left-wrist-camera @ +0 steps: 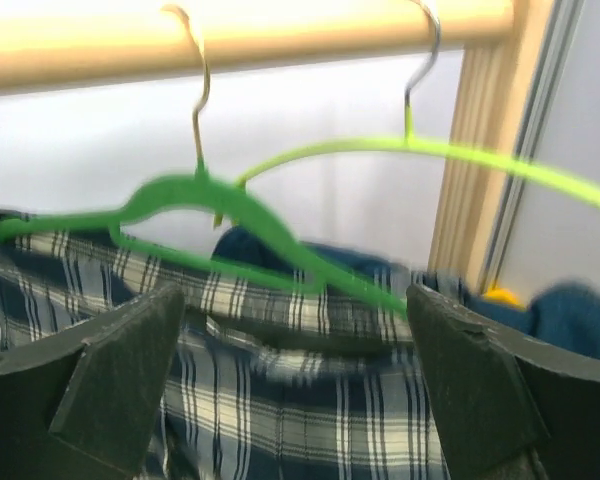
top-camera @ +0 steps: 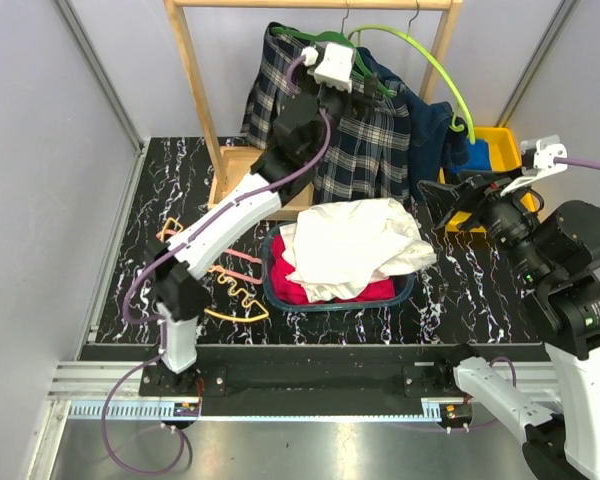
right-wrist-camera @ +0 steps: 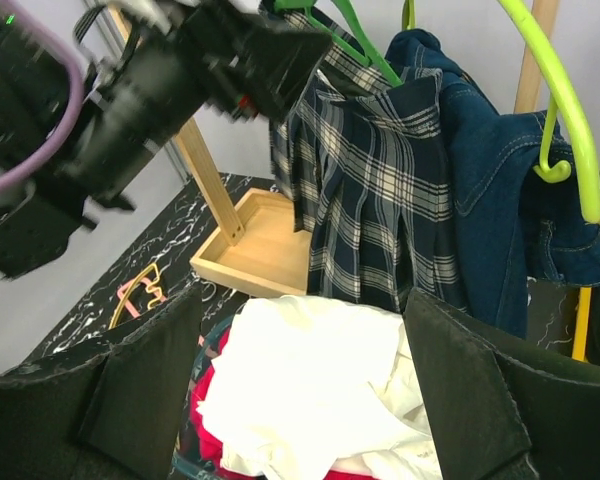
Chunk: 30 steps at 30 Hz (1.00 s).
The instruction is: Remove the skirt from the hanger
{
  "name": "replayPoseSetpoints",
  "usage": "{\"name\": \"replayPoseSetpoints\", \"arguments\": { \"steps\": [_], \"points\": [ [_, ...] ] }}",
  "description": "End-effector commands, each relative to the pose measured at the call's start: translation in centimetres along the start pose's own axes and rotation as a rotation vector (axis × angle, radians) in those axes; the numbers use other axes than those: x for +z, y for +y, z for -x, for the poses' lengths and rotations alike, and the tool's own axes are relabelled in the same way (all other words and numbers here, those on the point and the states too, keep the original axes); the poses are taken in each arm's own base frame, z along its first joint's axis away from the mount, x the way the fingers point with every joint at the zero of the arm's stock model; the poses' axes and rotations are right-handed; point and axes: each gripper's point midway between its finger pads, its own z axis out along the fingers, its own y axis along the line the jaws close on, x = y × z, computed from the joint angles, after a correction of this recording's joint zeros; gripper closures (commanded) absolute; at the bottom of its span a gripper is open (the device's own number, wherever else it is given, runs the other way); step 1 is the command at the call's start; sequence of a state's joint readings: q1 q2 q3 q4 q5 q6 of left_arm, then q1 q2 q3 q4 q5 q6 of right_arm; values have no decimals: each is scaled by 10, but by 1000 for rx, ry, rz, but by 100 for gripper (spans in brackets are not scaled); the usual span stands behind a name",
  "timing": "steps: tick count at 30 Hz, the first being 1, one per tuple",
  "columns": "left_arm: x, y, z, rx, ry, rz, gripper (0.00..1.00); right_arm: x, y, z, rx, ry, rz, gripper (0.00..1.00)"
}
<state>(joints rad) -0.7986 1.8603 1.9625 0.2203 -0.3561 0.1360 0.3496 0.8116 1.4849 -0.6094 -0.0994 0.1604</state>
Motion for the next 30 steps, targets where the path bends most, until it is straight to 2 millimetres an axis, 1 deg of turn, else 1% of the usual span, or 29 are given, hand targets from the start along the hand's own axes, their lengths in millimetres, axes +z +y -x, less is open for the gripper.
{"name": "replayPoseSetpoints", "arguments": {
  "steps": [1, 2, 3, 4, 5, 6, 7, 8, 9, 10, 11, 12, 13, 14, 15, 16, 17, 18, 19, 20, 21, 22, 23, 24, 25, 26, 28, 29, 30],
  "points": [
    [46, 18, 26, -21, -113, 72, 1, -3, 3, 14, -24, -60, 13, 10],
    [53, 28, 24, -35, -104, 89, 1, 2, 1, 17, -46, -74, 8, 10],
    [56, 36, 50, -62, -159, 89, 1, 8, -3, 15, -66, -76, -3, 10],
    [61, 40, 43, -66, -147, 85, 1, 25, -7, 11, -84, -60, -7, 10],
    [62, 54, 42, -75, -139, 96, 1, 38, -7, 21, -125, -101, 0, 10],
    [62, 55, 20, -71, -88, 77, 1, 50, -5, 29, -143, -122, 15, 11],
    [47, 66, 47, -92, -115, 67, 1, 82, -9, 18, -154, -83, 19, 11],
    [42, 86, 52, -99, -137, 76, 1, 98, -7, 25, -163, -108, 36, 11],
    [36, 82, 20, -105, -67, 25, 1, 109, 2, 34, -163, -117, 83, 12],
    [18, 102, 52, -98, -108, 30, 1, 136, 1, 18, -154, -76, 106, 13],
    [10, 104, 52, -101, -92, -3, 1, 147, 6, 25, -134, -116, 136, 13],
    [2, 108, 33, -96, -43, -14, 1, 154, 11, 29, -125, -131, 163, 14],
    [-13, 124, 54, -90, -69, -4, 1, 172, 9, 19, -110, -106, 167, 14],
    [-27, 134, 50, -82, -33, -1, 1, 187, 11, 22, -102, -123, 184, 14],
    [-38, 141, 49, -83, -22, 3, 1, 192, 14, 34, -108, -152, 195, 14],
    [-45, 157, 51, -82, -24, 27, 1, 212, 10, 25, -114, -142, 194, 14],
    [-51, 161, 39, -79, 0, 20, 1, 217, 14, 42, -126, -181, 207, 14],
    [-62, 167, 53, -73, -24, 24, 1, 224, 15, 46, -132, -188, 214, 14],
    [-67, 180, 52, -57, -21, 43, 1, 243, 12, 33, -132, -160, 218, 15],
    [-72, 180, 42, -51, 3, 23, 1, 244, 18, 52, -142, -200, 238, 15],
    [-80, 192, 49, -41, -7, 41, 1, 255, 18, 47, -141, -192, 251, 15],
    [-84, 194, 45, -39, 5, 38, 1, 256, 22, 51, -142, -194, 267, 15],
    [-87, 198, 34, -42, 31, 40, 1, 251, 31, 69, -147, -228, 299, 16],
    [-91, 206, 34, -42, 31, 56, 1, 251, 34, 72, -150, -232, 313, 16],
    [-93, 208, 29, -54, 43, 62, 1, 249, 37, 75, -150, -229, 324, 16],
    [-95, 209, 20, -61, 62, 55, 1, 242, 44, 88, -159, -253, 346, 17],
    [-98, 213, 17, -70, 65, 57, 1, 244, 45, 89, -153, -249, 356, 17],
    [-99, 212, 14, -78, 70, 48, 1, 244, 46, 94, -157, -261, 355, 18],
    [-99, 215, 12, -89, 73, 50, 1, 254, 42, 85, -157, -245, 347, 18]
  ]
}}
